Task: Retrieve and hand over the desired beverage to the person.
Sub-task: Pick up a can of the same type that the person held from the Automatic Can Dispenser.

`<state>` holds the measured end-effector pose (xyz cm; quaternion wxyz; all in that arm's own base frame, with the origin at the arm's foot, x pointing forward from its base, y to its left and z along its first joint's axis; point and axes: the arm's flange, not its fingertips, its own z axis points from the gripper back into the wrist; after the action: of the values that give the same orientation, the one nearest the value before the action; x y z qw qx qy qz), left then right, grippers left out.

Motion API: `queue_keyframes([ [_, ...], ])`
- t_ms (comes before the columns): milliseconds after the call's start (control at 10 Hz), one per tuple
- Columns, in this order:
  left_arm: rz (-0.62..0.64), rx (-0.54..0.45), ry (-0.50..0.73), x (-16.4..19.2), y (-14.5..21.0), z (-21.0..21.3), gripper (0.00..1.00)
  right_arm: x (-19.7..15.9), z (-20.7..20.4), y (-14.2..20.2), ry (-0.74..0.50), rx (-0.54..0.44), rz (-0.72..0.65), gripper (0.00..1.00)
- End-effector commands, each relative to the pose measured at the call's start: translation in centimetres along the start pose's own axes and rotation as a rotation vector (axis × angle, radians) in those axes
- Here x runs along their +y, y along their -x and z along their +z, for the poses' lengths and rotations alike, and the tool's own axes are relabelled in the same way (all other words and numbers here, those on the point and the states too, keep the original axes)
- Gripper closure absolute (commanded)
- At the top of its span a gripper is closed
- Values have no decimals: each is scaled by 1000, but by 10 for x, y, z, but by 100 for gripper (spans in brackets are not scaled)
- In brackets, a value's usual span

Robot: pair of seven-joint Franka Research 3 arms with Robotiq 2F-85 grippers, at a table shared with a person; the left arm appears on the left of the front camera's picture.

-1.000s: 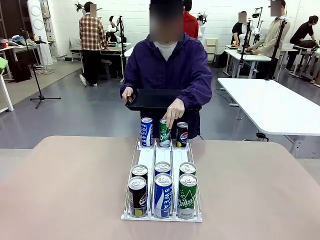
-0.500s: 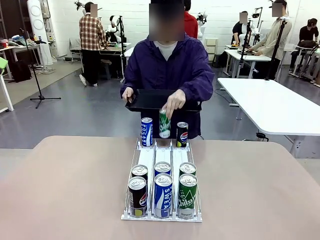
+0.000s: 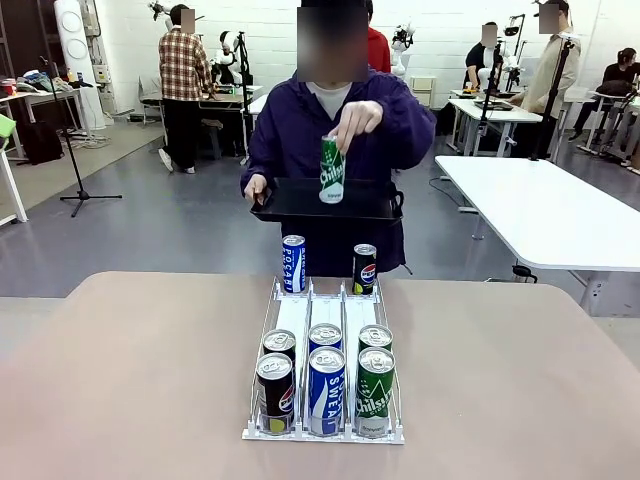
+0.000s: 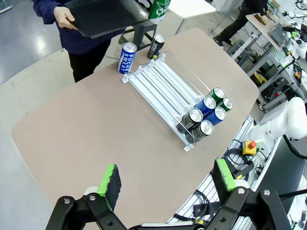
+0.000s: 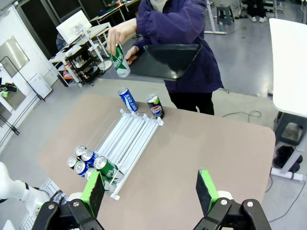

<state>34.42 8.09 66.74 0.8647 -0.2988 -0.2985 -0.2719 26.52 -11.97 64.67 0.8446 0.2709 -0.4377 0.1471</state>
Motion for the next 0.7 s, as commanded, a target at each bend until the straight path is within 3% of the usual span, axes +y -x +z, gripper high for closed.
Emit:
queue_keyframes([
  [0,-21,-10,16,1,-1,2,0,-1,-2,-2,-17,-13,3,0],
  [600,-21,-10,16,1,-1,2,0,-1,-2,-2,-17,-13,3,0],
])
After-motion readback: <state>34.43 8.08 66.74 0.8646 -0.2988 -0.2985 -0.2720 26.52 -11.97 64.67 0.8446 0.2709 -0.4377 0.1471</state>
